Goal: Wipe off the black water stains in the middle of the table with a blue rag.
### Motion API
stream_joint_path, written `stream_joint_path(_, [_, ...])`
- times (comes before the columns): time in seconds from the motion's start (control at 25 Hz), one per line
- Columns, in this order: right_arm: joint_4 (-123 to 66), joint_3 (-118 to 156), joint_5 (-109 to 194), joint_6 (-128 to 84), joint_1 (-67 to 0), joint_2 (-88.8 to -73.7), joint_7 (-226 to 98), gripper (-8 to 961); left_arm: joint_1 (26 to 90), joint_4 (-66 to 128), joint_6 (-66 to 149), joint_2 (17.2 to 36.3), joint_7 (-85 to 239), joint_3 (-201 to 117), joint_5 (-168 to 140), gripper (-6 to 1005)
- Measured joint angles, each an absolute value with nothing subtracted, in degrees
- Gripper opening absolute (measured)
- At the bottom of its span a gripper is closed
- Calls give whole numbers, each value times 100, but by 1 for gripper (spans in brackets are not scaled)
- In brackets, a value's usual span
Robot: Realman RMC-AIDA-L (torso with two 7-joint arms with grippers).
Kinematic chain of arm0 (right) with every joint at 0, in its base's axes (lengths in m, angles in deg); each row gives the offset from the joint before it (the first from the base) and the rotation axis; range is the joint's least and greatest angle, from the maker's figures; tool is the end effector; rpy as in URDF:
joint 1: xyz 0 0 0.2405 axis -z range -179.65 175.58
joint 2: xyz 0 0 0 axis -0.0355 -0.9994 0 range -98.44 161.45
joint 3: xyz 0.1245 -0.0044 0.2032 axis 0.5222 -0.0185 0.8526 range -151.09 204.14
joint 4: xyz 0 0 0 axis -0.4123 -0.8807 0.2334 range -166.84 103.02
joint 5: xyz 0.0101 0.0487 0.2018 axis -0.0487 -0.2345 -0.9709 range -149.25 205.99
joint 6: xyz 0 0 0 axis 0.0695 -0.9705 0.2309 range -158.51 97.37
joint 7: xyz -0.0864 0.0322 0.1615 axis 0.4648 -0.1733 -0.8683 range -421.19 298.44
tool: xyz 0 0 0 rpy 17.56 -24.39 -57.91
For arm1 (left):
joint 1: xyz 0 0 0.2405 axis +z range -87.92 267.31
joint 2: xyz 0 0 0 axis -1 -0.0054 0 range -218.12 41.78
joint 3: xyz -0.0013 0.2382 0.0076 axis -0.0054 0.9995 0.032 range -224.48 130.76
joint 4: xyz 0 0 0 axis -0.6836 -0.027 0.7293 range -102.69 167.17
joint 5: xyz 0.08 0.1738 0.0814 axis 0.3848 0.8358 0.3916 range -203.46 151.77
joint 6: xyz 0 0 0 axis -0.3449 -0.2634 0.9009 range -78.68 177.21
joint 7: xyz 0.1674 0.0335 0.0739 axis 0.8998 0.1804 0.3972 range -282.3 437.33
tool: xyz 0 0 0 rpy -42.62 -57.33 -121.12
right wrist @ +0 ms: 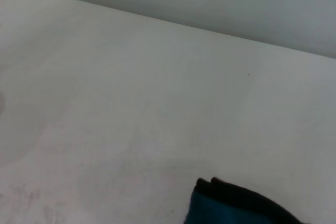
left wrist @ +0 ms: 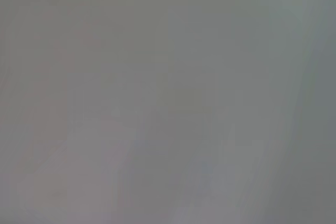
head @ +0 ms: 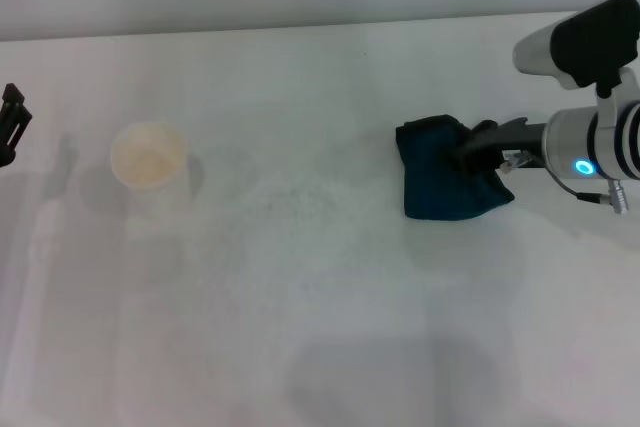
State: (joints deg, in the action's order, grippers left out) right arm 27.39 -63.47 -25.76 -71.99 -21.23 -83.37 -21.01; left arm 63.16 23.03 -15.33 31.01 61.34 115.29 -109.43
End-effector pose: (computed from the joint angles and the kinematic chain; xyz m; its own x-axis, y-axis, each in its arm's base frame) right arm 0.2836 0.3759 -0.0508 0.6665 -0.6916 -0.2784 -0.7010 -0.4543 -0.5497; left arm -0.3214 0.3602 -0.0216 0.5662 0.0605 0.8220 0.8234 -0.0855 -0.5609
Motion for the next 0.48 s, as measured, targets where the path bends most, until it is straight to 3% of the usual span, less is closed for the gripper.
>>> stream_joint_path(0.12, [2758,-6237,-2622,-7202,-2029,-8338,-2125,58,6320,2300,-1535,3101,6134,11530,-10943,891])
stream_joint_path(0.24, [2985,-6047,-2821,-7280,-1866,-8328,-2115,135,6326,2302,-1532,3101,6134,11529,-10942,891])
stream_joint_path(0.48, [3814,-5461,-3999,-7478,-1343,-8283,-1988,399,6333,2298,-1541,3101,6134,11530,-10942,892])
